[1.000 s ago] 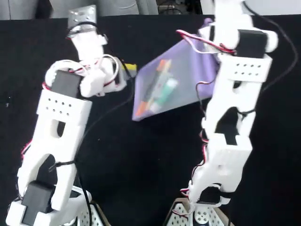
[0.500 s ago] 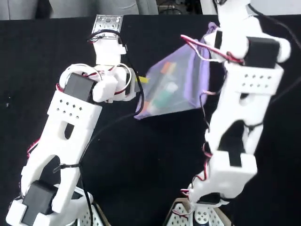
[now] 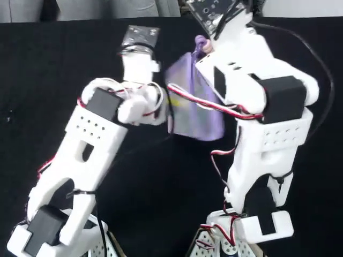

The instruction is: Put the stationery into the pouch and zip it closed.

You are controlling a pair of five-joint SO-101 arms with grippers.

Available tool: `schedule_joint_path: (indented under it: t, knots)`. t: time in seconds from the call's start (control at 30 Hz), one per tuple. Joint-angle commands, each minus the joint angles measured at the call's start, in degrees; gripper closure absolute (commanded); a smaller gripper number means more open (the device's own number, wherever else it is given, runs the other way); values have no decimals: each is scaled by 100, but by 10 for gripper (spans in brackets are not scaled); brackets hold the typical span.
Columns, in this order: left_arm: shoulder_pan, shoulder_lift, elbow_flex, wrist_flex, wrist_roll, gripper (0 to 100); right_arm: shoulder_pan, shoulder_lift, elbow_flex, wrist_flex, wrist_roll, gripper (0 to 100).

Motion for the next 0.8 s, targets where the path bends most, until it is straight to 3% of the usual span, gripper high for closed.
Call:
schedule_joint_path:
  t: [0.0,0.1,0.2,0.33,0.5,0.77]
  knots:
    - [655,-97,-31,-105,-26,722,-105,-321,57,-141,9,988]
    - [1174,-97,136,-105,-53,722,-123,-330,57,-149,9,988]
    - [1270,-105,418,-105,-62,722,-132,-374,40,149,-220,988]
    - [725,-105,549,-70,-387,722,35,-523,505,176,-334,988]
    - [48,-158,523,-53,-985,722,-387,-875,1341,167,-369,988]
    - [-1191,-1371,822,-105,-1582,722,-633,-1499,2607,-9,-387,988]
